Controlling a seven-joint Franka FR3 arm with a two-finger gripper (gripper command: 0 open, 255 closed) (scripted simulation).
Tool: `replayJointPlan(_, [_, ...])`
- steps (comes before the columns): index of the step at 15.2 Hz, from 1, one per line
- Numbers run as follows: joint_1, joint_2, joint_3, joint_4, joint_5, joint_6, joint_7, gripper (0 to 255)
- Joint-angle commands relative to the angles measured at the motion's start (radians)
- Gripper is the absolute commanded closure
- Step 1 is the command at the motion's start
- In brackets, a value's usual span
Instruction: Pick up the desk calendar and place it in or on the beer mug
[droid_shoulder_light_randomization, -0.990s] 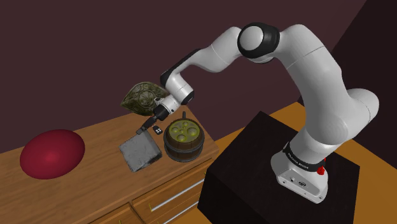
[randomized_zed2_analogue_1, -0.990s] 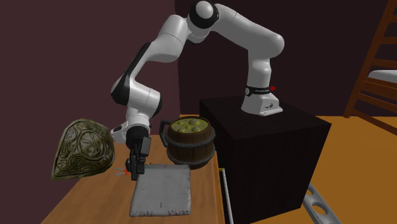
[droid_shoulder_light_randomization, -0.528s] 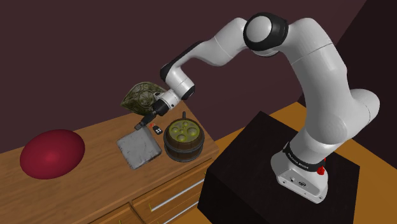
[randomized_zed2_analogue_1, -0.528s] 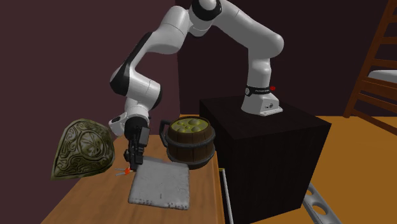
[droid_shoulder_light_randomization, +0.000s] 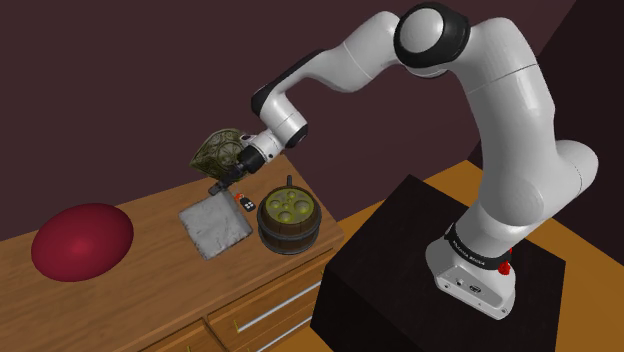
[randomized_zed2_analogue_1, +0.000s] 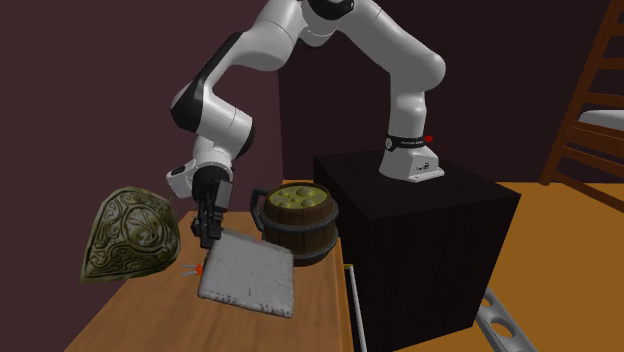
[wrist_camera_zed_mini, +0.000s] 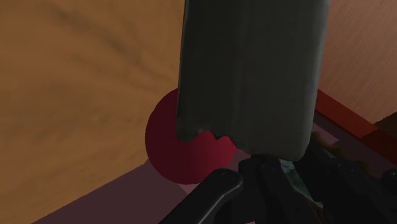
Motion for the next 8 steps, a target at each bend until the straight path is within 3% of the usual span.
replayJointPlan(1, [-0.005, -0.025, 0.006, -0.010, 0.003, -0.004, 0.015, 255])
replayJointPlan(8, [-0.024, -0.107, 0.027, -0.049, 0.013, -0.017, 0.057, 255])
